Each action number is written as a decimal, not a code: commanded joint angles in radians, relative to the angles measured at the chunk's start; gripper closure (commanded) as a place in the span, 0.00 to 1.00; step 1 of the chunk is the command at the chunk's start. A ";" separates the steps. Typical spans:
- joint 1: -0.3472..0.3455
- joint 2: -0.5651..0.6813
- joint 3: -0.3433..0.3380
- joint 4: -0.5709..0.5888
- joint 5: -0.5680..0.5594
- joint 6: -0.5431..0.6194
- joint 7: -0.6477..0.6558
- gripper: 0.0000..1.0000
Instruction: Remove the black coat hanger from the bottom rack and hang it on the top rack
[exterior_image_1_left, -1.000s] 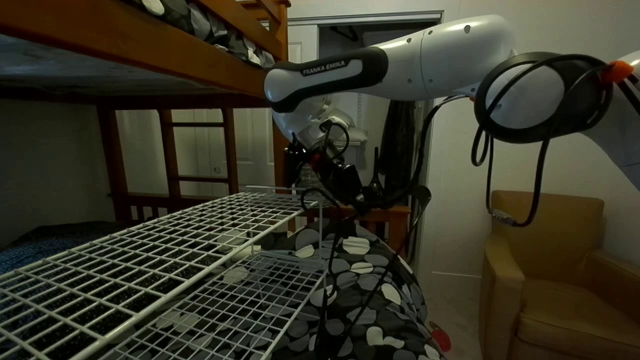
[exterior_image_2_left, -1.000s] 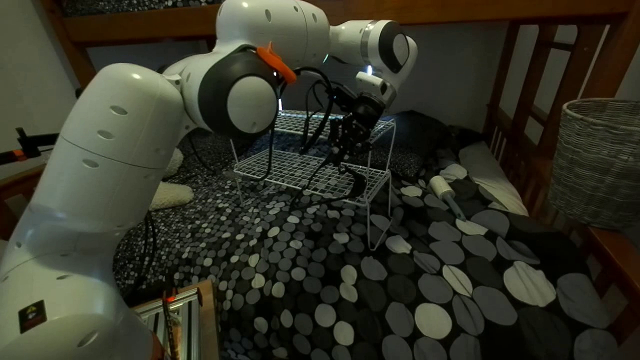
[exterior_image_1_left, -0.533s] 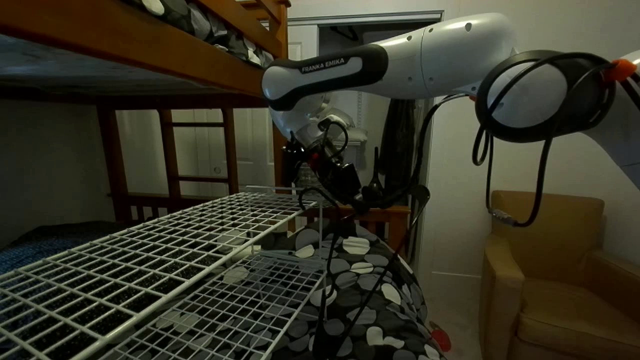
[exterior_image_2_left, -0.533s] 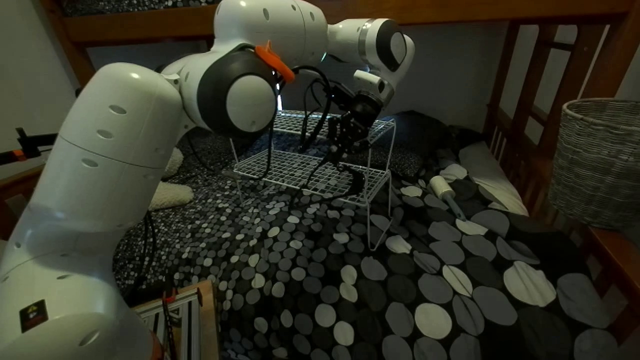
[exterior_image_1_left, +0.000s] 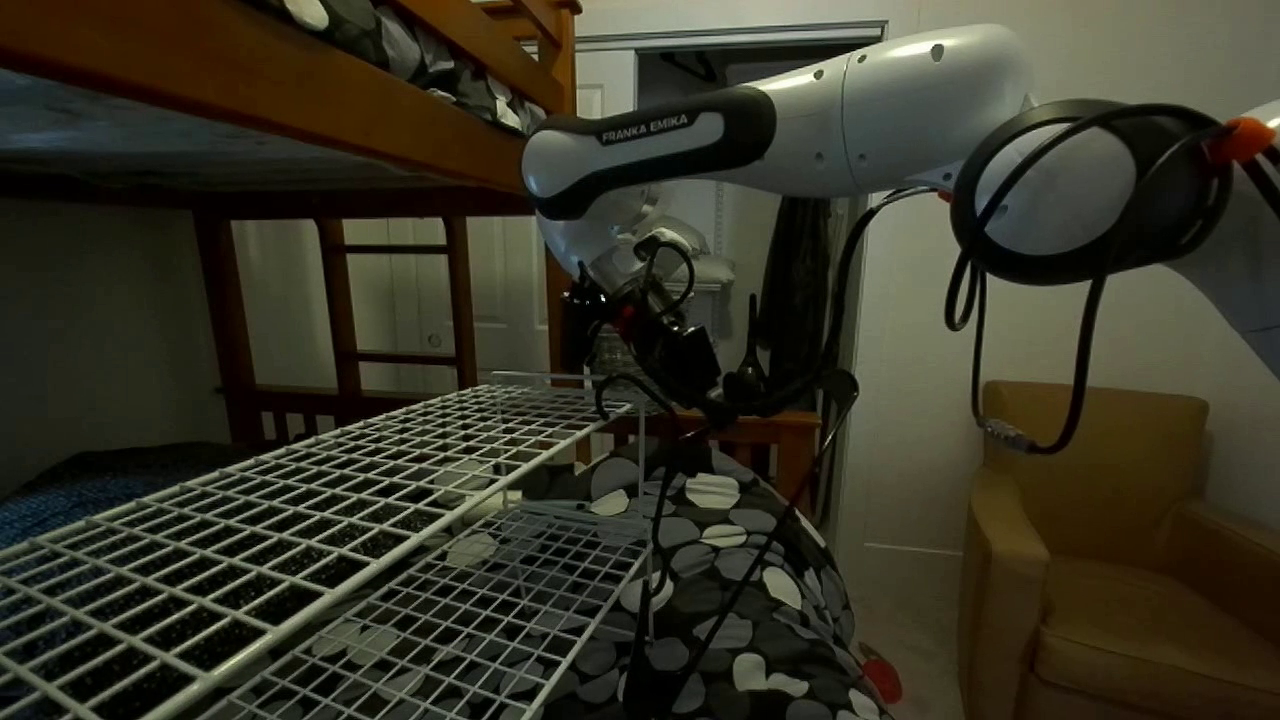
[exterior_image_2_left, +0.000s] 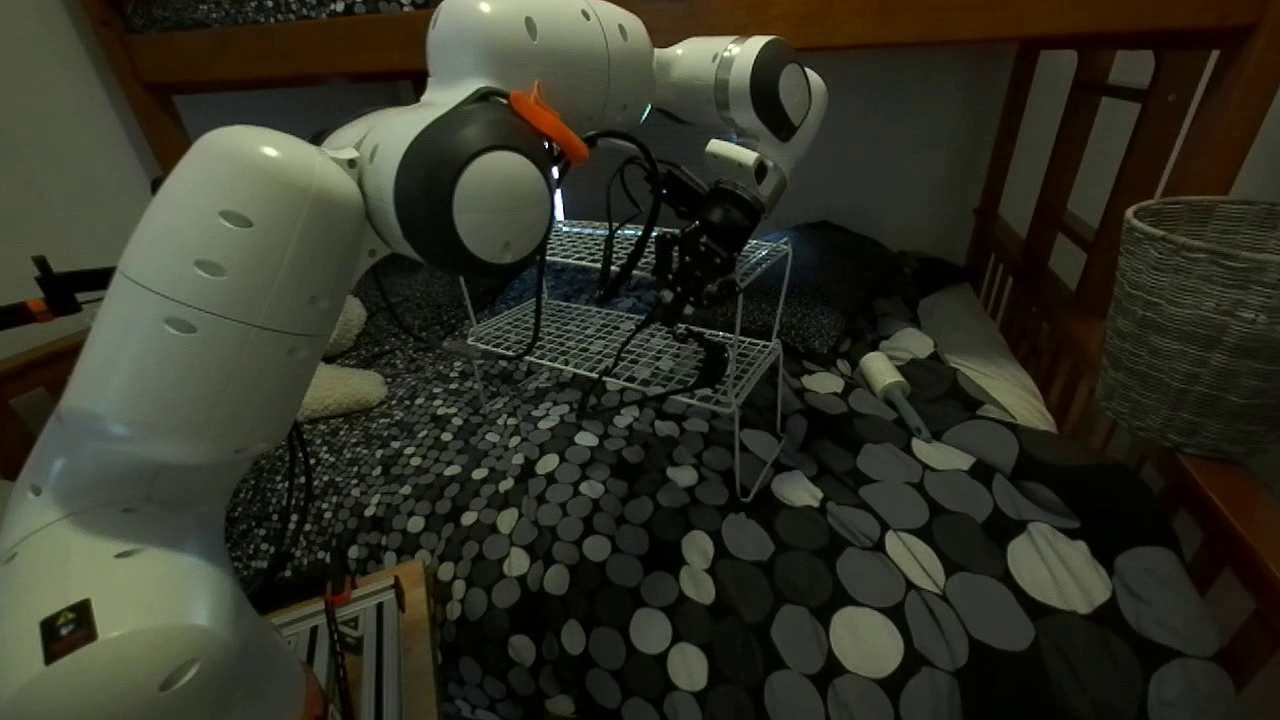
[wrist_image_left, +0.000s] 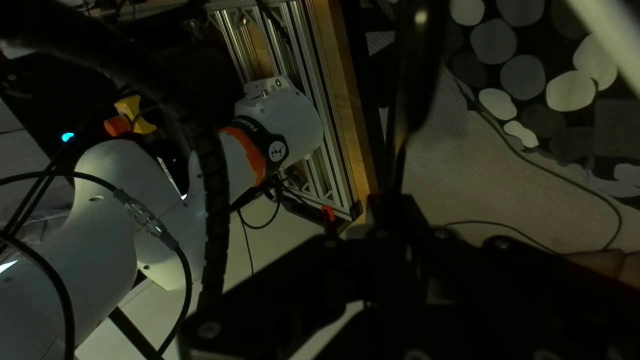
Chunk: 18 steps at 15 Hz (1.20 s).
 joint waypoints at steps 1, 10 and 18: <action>-0.003 -0.009 0.004 -0.003 0.005 0.001 0.010 0.98; -0.003 -0.012 0.010 0.004 0.007 0.001 -0.002 0.98; -0.004 0.025 0.010 0.024 0.006 0.001 -0.004 0.98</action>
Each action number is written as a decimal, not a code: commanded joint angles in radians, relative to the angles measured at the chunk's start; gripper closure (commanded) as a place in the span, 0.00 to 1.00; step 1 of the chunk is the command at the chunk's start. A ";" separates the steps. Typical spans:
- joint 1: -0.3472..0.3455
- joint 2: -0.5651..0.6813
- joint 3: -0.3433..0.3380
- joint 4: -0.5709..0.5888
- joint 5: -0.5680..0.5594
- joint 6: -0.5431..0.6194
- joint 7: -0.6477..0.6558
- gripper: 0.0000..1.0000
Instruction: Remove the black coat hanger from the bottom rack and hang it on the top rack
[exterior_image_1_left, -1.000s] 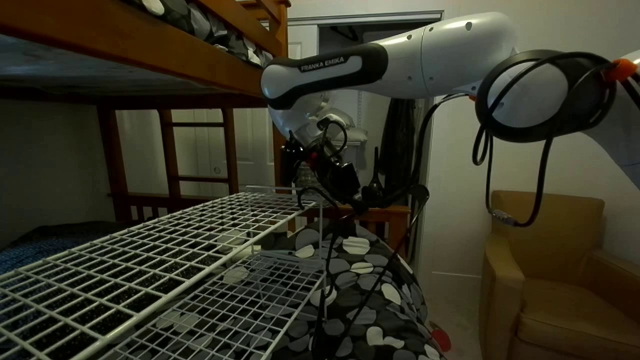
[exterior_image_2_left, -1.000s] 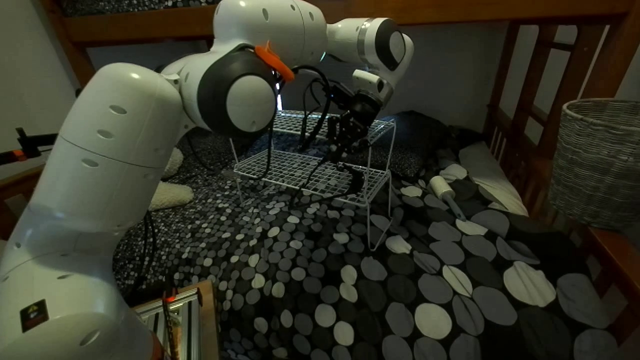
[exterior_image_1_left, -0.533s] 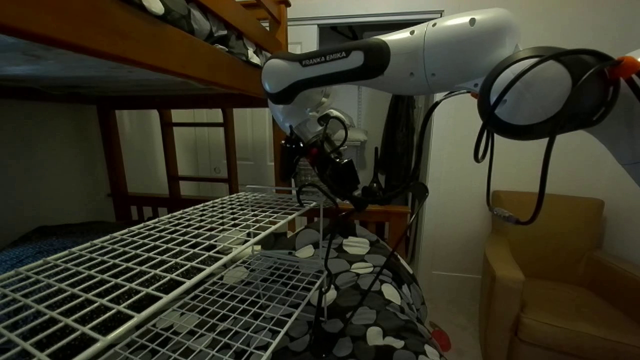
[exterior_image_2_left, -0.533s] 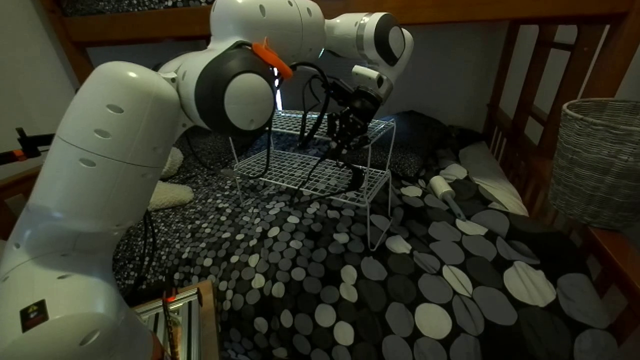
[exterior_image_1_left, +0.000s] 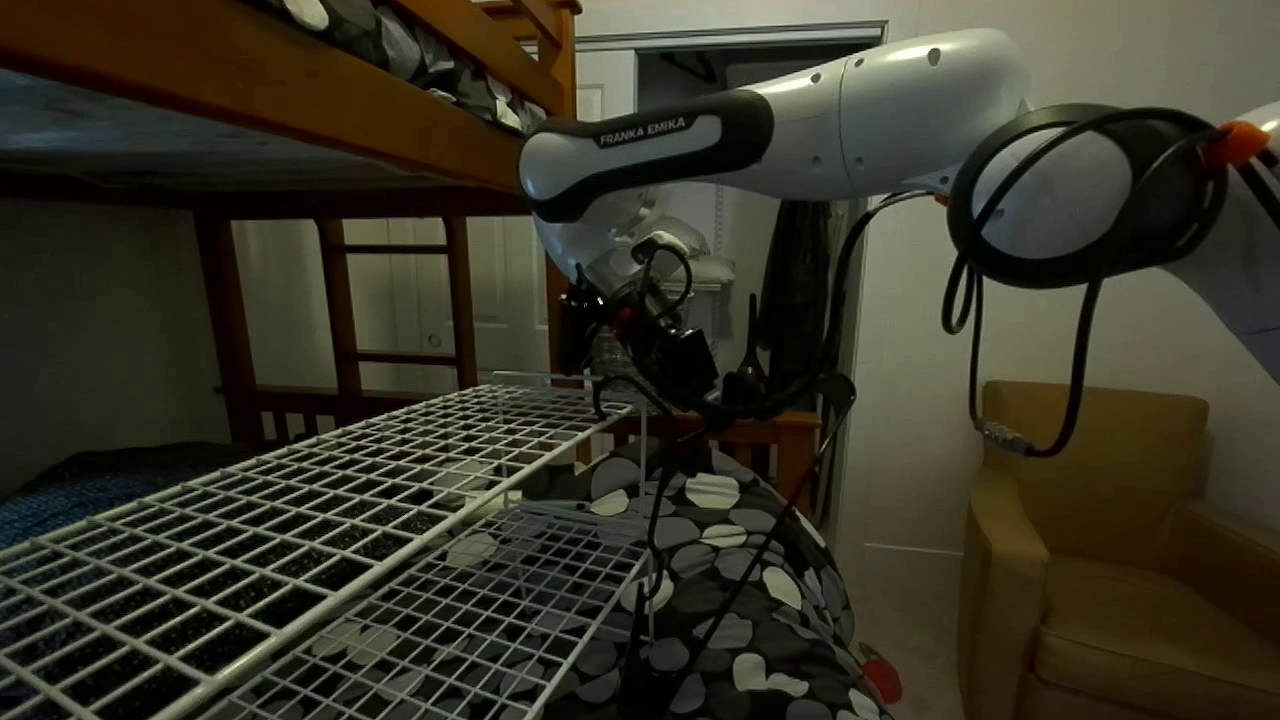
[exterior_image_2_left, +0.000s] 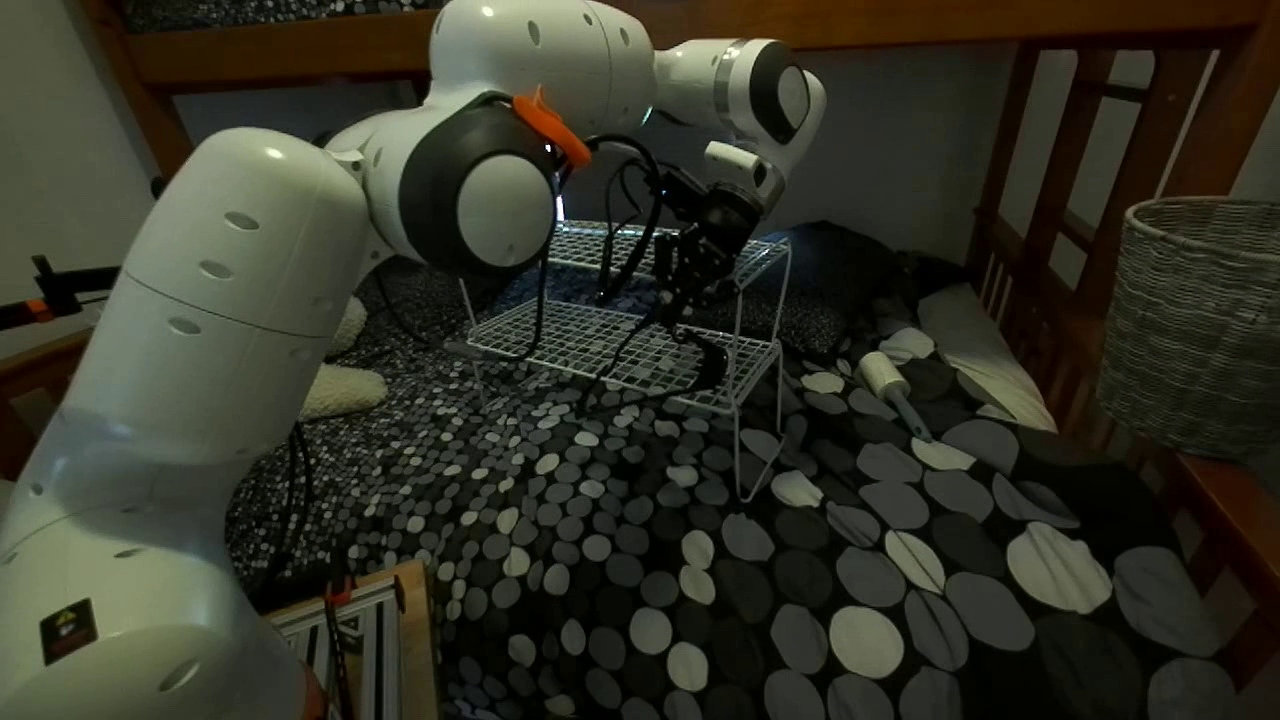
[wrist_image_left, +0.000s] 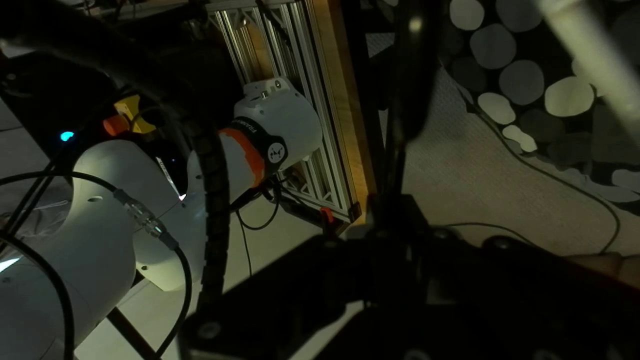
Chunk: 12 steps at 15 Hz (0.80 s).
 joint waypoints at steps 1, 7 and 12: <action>-0.003 0.018 0.003 0.021 0.006 0.001 -0.002 0.98; 0.000 0.025 0.006 0.035 0.007 0.001 -0.003 0.98; 0.002 0.035 0.006 0.048 0.010 0.002 0.002 0.98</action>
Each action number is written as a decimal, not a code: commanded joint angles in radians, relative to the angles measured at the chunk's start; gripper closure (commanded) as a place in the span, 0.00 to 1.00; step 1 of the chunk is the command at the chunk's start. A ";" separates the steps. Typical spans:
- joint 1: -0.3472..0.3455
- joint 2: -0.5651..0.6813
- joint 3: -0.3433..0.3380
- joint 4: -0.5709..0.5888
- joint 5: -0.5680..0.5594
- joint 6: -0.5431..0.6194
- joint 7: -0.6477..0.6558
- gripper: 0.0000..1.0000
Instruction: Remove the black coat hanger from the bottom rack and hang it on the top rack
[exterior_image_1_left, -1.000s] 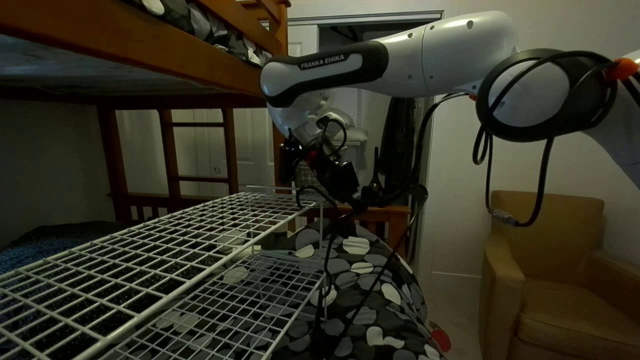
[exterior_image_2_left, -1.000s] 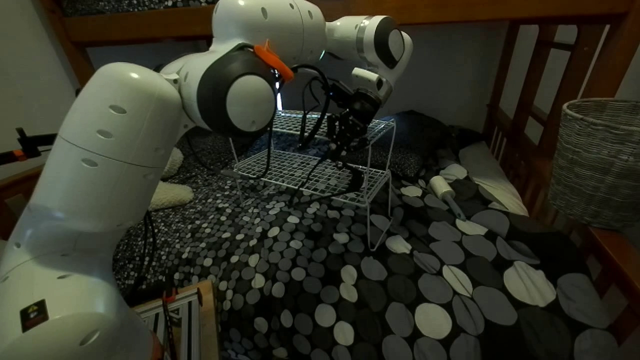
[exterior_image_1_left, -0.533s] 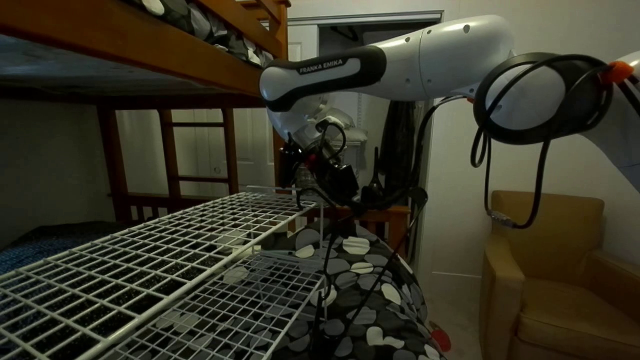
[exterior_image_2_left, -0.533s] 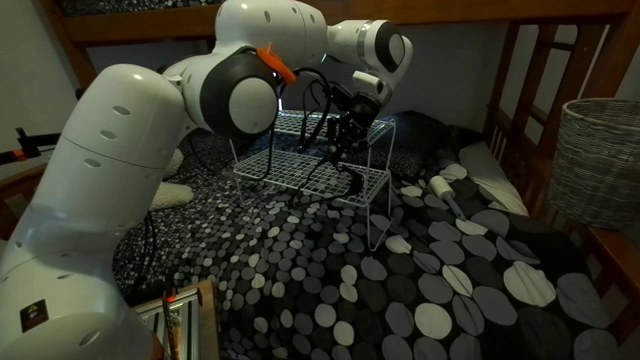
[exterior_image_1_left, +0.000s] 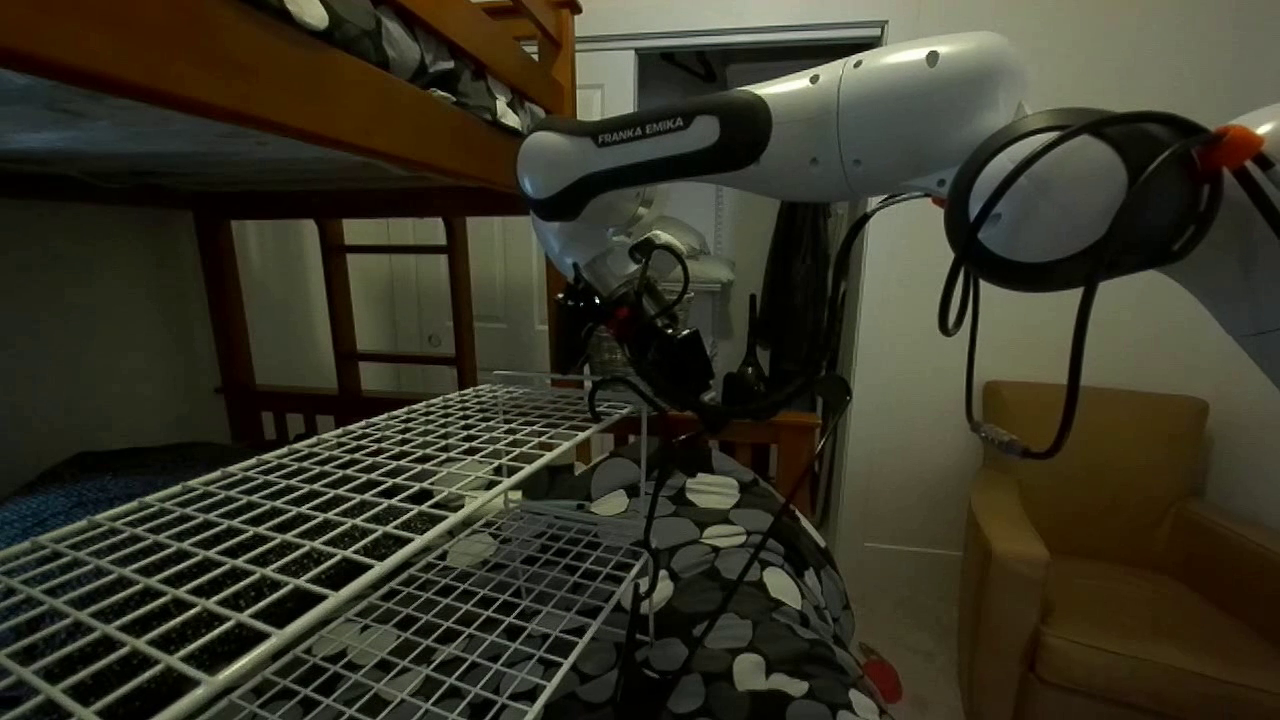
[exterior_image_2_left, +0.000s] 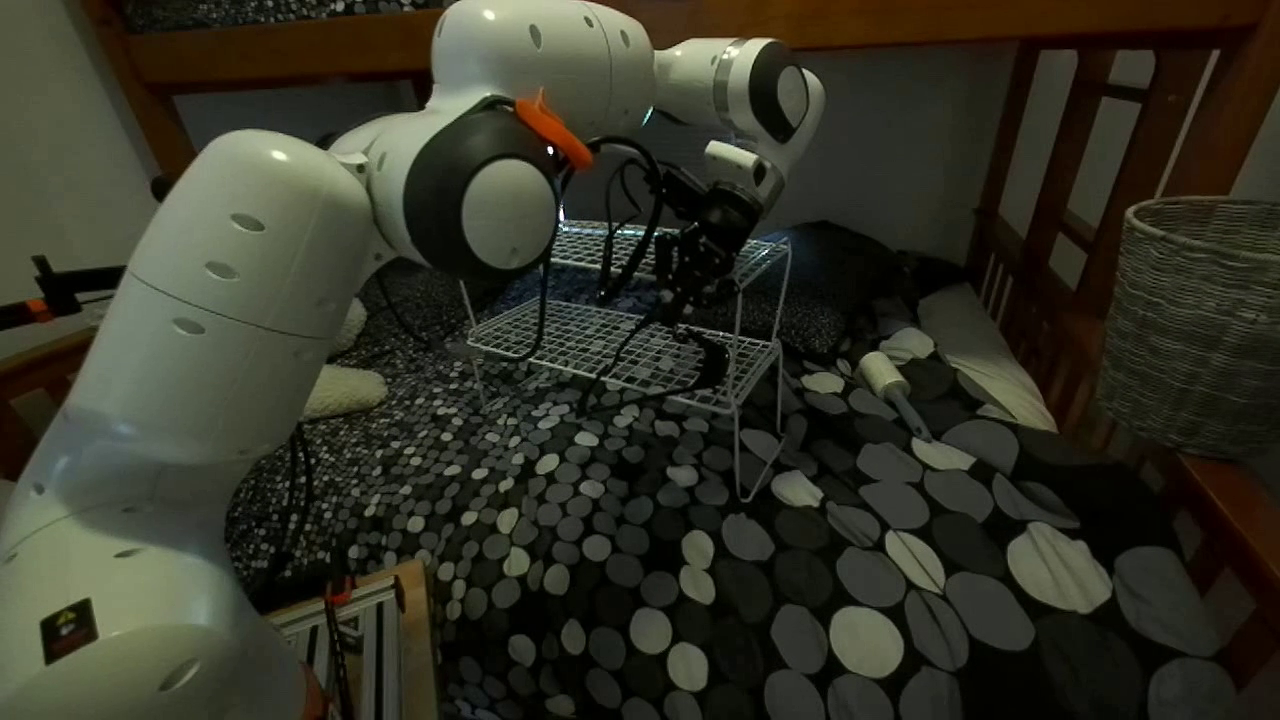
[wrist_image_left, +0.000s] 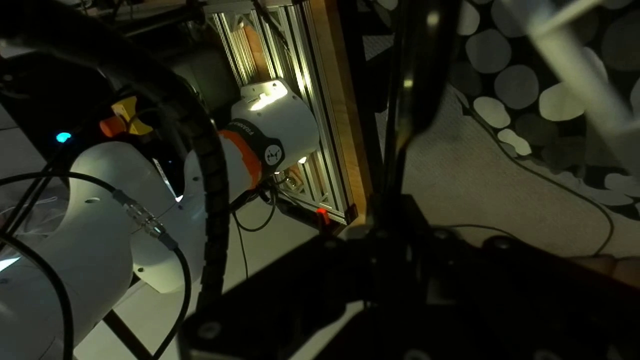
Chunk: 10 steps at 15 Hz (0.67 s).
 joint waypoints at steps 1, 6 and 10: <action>-0.001 0.029 0.002 0.029 0.011 0.001 0.004 0.98; 0.000 0.034 0.003 0.017 0.008 0.001 -0.006 0.67; -0.003 -0.010 0.003 -0.009 0.003 0.000 -0.023 0.45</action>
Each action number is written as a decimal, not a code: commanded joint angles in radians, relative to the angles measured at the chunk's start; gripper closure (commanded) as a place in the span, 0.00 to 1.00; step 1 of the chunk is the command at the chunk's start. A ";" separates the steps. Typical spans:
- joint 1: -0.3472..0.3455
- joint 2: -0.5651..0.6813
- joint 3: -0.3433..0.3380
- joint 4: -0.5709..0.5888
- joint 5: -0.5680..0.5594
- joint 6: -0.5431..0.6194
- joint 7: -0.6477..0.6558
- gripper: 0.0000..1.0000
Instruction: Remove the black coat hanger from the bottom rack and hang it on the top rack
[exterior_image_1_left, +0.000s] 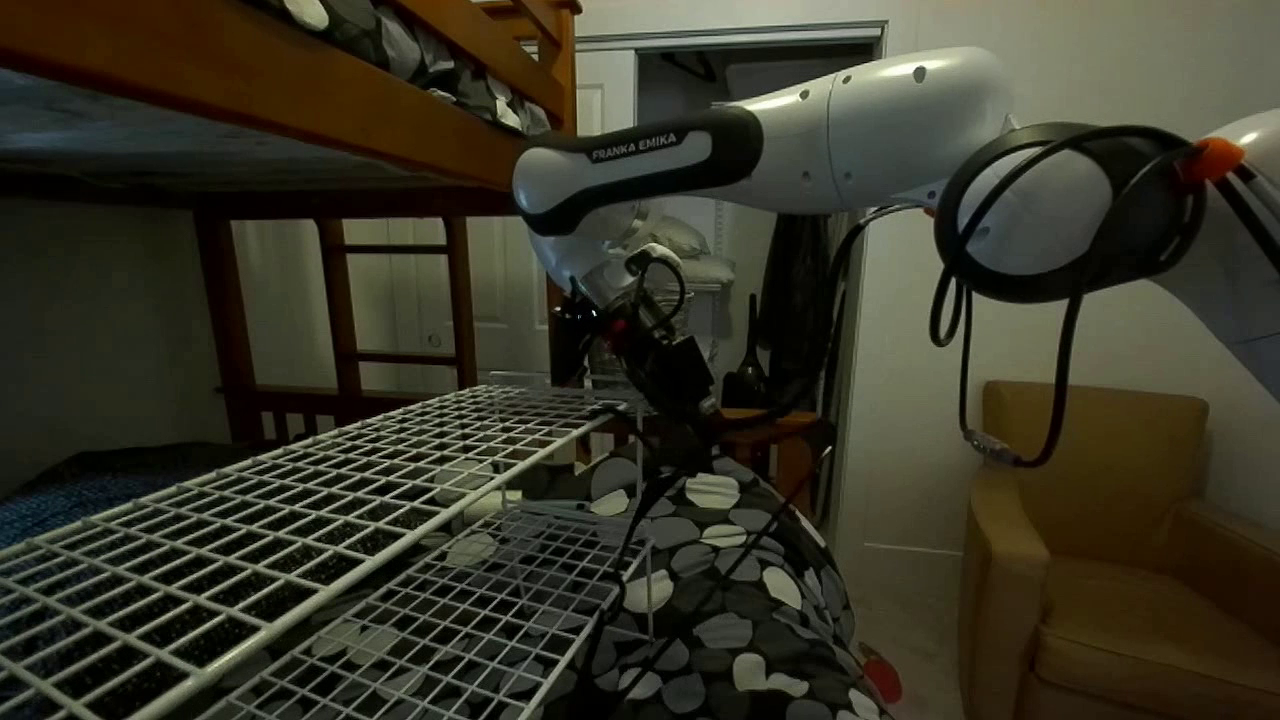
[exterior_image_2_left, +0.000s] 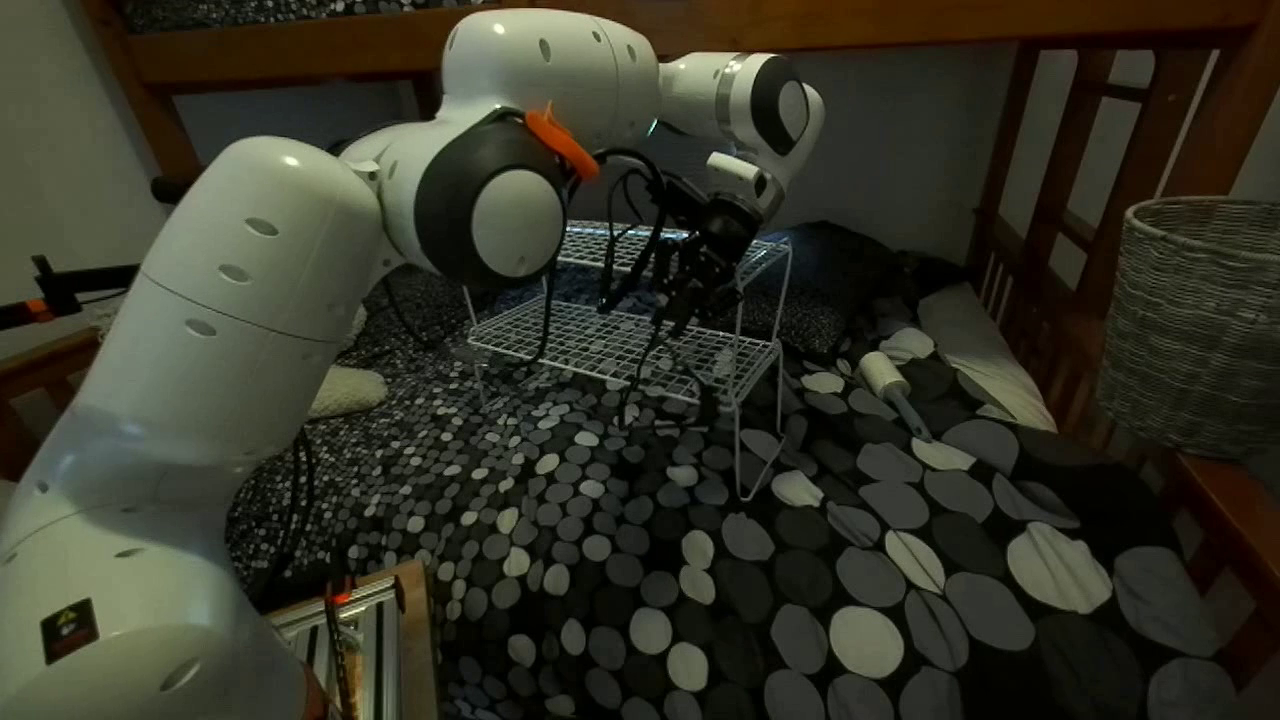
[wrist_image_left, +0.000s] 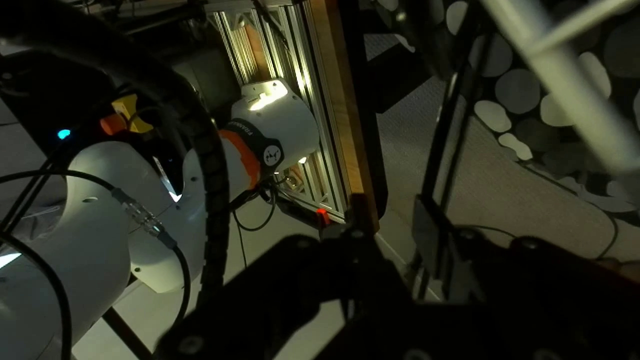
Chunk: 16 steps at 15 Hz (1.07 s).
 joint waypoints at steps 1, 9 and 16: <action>-0.006 -0.046 0.004 -0.019 0.004 0.000 -0.020 0.38; -0.008 -0.136 0.010 0.029 -0.070 0.025 -0.200 0.00; -0.023 -0.281 0.009 -0.054 -0.087 0.282 -0.389 0.00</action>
